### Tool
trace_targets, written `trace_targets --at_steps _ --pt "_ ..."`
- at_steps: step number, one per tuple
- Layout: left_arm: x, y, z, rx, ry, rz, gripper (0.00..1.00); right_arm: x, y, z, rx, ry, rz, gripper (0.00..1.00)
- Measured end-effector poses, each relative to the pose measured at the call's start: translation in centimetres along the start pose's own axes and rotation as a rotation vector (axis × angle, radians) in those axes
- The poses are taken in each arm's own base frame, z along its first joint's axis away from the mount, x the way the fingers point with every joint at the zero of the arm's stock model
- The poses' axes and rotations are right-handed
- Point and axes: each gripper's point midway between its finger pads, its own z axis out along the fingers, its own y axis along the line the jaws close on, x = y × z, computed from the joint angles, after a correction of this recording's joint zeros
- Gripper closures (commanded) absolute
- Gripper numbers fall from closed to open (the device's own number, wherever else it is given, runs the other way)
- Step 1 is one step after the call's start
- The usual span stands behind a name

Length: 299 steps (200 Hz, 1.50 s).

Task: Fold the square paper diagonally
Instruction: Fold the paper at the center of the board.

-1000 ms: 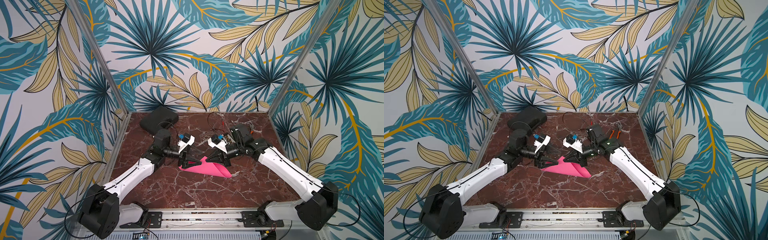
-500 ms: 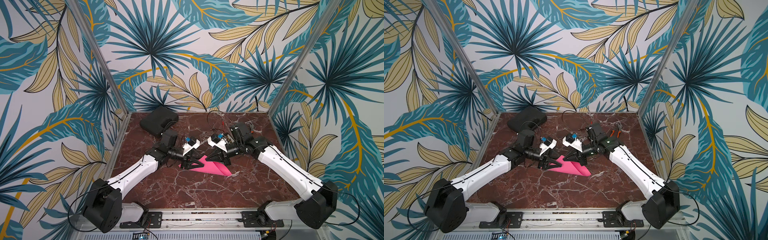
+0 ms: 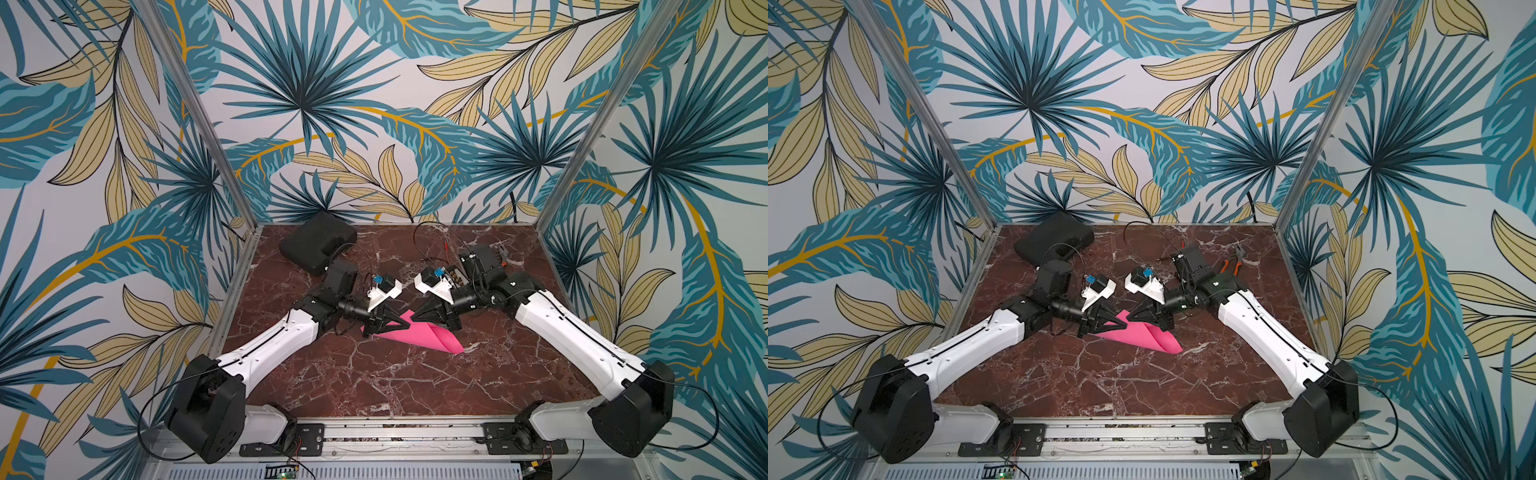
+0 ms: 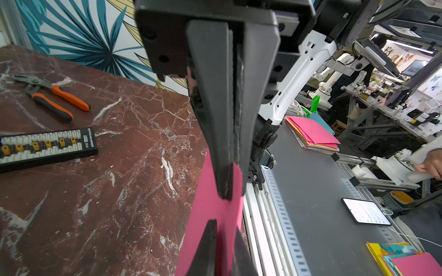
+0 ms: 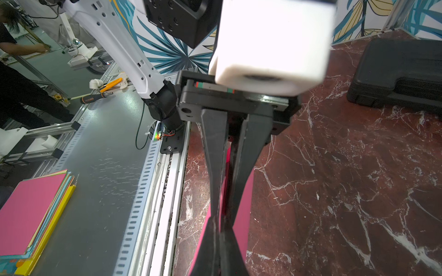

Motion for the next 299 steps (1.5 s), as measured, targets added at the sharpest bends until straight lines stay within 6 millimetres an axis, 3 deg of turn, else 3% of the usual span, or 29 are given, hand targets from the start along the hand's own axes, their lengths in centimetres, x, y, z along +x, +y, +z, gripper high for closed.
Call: trace_targets --at_steps 41,71,104,139,185,299 --pt "0.2 0.8 0.0 -0.05 0.01 0.008 1.0 0.6 -0.9 -0.1 0.052 0.029 0.053 0.67" --pt "0.8 1.7 -0.1 -0.107 0.025 -0.001 1.0 1.2 -2.7 -0.9 0.142 0.04 0.169 0.63" --pt "4.5 2.8 0.0 -0.167 0.07 -0.075 1.0 3.1 -3.5 -1.6 0.244 0.015 0.289 0.56" --pt "8.0 4.2 0.3 -0.199 0.08 -0.156 1.0 7.2 -2.7 -0.6 0.276 -0.045 0.454 0.56" --pt "10.0 6.5 1.1 -0.203 0.08 -0.219 1.0 11.7 -2.7 1.6 0.253 -0.081 0.648 0.56" --pt "11.4 7.7 1.0 -0.201 0.085 -0.247 1.0 15.3 -4.8 4.6 0.22 -0.026 0.768 0.56"
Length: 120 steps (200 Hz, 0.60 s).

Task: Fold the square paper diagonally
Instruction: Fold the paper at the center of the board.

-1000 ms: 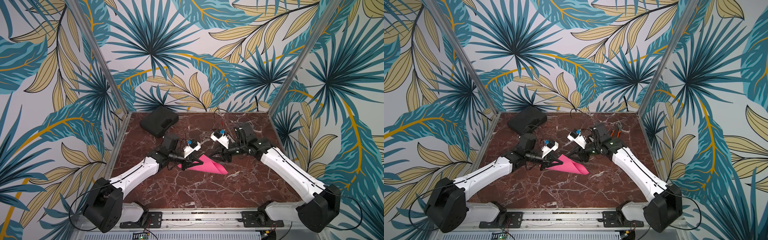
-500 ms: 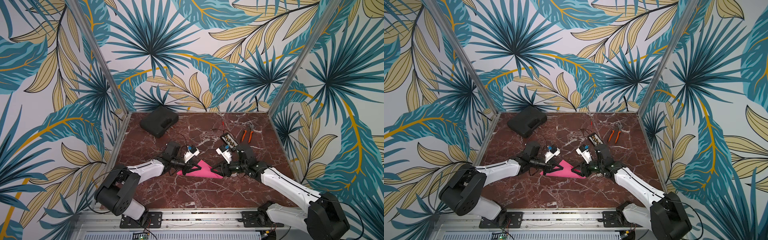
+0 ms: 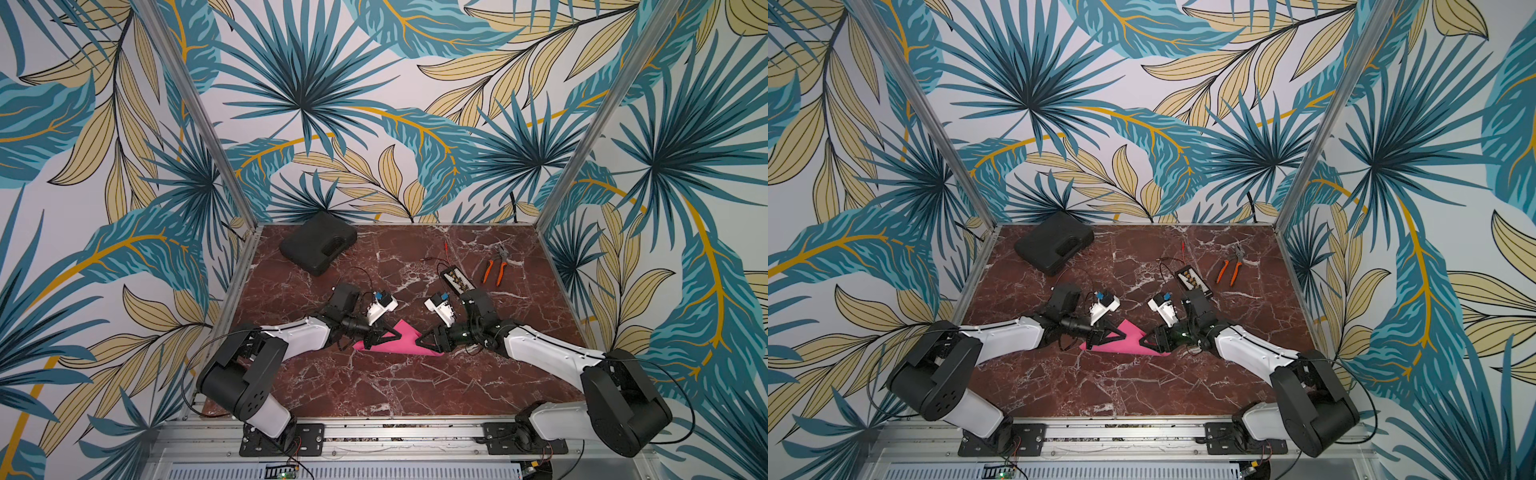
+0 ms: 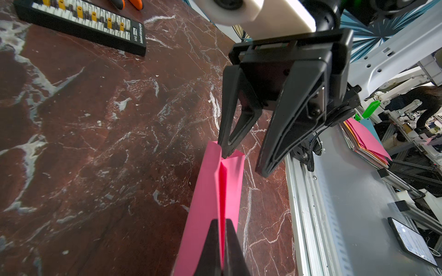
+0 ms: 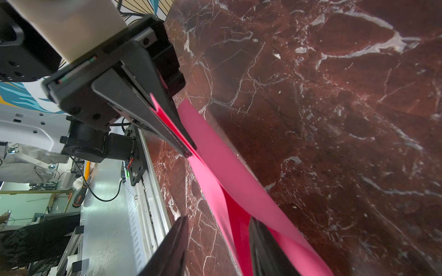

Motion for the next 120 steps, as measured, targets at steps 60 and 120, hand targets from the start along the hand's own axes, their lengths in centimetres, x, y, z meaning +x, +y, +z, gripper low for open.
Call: trace_targets --at_steps 60,120 --pt "0.18 0.04 0.03 0.001 0.008 -0.002 1.0 0.33 -0.42 0.41 0.001 0.016 -0.006 0.73" --pt "0.23 0.18 0.12 0.001 0.013 -0.009 0.96 0.19 -0.63 0.68 0.003 0.029 -0.016 0.89"
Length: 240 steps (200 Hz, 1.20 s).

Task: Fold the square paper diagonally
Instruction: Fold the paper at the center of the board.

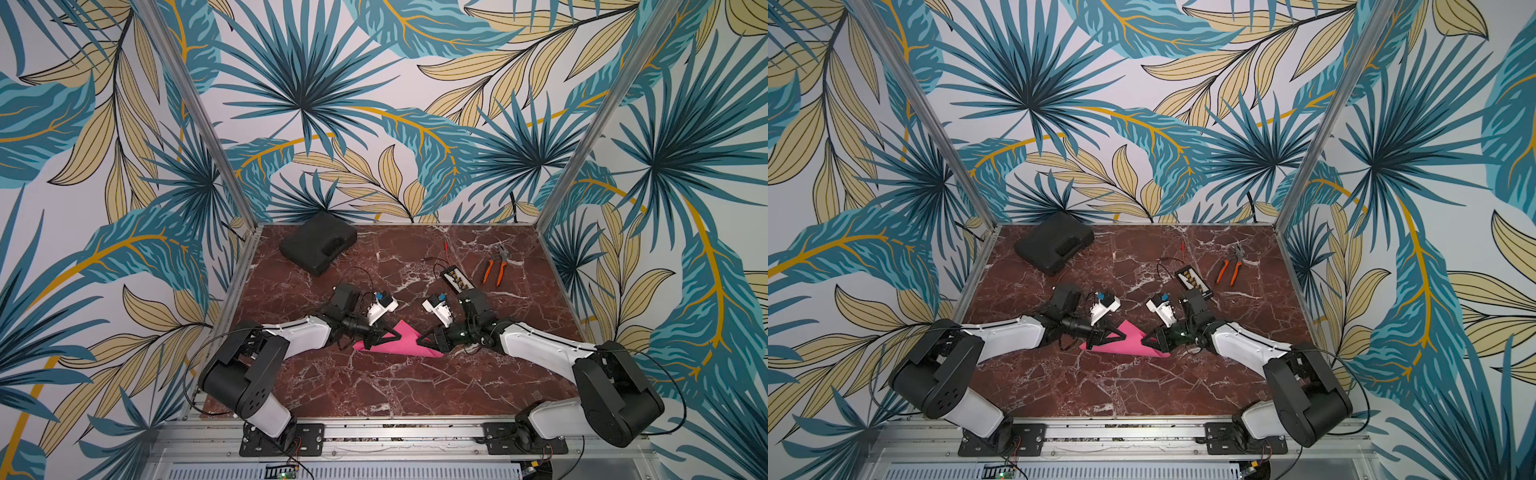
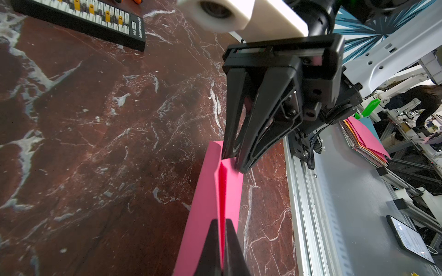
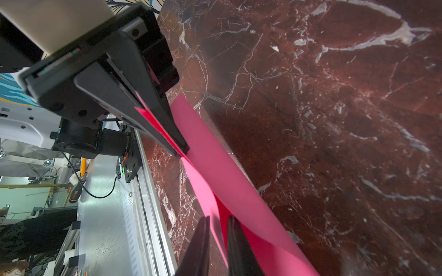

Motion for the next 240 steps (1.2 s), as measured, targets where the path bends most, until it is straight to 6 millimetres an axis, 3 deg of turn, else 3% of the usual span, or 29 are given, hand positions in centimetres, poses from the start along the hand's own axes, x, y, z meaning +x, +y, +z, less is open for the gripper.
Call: trace_targets --at_steps 41,240 --pt "0.19 0.05 0.04 0.001 0.007 -0.009 0.93 0.02 -0.13 0.07 0.005 0.011 -0.005 1.0" --pt "0.53 0.35 0.27 0.003 0.024 -0.037 0.87 0.25 -0.53 0.03 0.03 0.025 -0.004 1.0"
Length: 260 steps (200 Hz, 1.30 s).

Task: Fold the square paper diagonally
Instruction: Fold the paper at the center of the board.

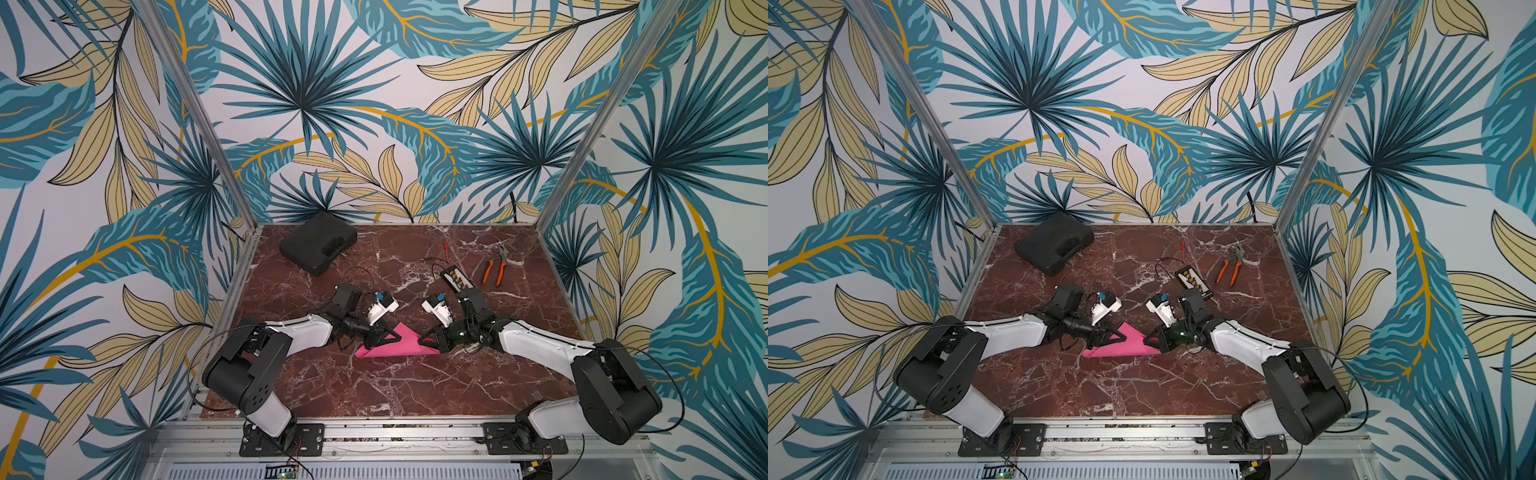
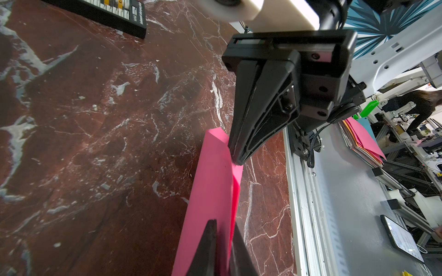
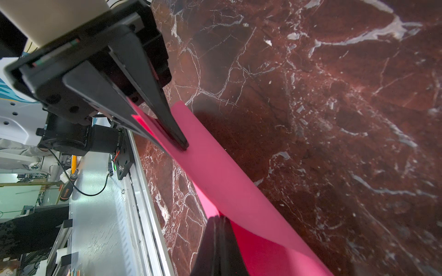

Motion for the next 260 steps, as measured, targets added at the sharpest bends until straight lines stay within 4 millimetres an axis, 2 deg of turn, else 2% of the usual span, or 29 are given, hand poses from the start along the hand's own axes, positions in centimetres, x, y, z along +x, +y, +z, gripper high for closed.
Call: trace_targets --at_steps 86,260 --pt "0.24 0.16 0.12 0.001 0.007 -0.011 0.87 -0.69 0.28 -0.2 -0.001 -0.005 -0.019 1.0" --pt "0.1 0.21 0.14 0.0 0.01 -0.015 0.87 0.21 -0.06 -0.05 0.008 0.03 -0.017 1.0"
